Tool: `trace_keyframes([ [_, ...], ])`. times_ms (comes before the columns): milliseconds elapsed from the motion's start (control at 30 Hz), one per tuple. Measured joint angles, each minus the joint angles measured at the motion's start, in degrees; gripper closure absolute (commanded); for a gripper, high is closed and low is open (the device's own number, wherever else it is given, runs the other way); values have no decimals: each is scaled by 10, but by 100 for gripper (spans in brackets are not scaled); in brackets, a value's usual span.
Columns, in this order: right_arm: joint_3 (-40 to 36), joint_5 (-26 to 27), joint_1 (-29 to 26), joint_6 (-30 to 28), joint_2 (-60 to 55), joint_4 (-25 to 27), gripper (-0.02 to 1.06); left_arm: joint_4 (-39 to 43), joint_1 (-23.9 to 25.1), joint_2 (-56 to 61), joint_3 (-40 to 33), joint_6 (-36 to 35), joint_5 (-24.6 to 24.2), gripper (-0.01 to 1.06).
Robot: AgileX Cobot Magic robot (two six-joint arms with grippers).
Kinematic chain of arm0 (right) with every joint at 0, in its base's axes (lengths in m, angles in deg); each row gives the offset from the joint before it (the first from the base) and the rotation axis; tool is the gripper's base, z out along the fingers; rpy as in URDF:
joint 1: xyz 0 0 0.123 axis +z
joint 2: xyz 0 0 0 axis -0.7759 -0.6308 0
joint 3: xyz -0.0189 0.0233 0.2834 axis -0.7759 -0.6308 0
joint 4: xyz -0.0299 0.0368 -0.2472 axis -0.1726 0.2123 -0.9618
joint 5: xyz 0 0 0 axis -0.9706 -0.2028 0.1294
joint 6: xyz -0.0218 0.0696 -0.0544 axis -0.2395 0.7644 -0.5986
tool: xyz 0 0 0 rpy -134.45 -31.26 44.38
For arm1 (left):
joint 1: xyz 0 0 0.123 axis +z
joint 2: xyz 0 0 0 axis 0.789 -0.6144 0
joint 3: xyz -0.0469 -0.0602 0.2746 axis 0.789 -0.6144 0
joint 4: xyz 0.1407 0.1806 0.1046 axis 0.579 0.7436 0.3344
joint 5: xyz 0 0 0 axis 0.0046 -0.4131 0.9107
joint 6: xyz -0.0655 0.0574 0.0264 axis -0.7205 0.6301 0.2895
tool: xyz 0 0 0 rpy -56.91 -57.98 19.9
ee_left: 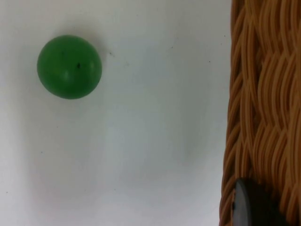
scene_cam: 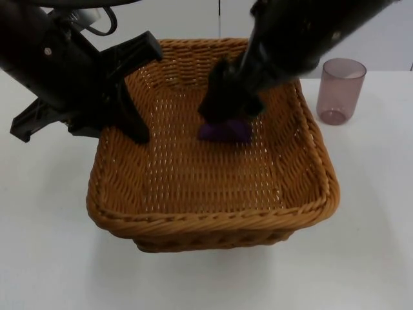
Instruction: Pick up the basket with the left hand and place the triangular block into the basket with the right hand.
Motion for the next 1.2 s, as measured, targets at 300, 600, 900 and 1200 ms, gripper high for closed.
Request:
trace_keyframes([
  [300,0,3,0,10,136,-28,0,0,0,0,0,0,0,104],
  [600,0,47,-75,154,270,-106,0,0,0,0,0,2,0,104],
  [900,0,2,-254,232,316,-168,0,0,0,0,0,10,0,104],
  [1200,0,-44,-416,242,316,-172,0,0,0,0,0,13,5,104],
])
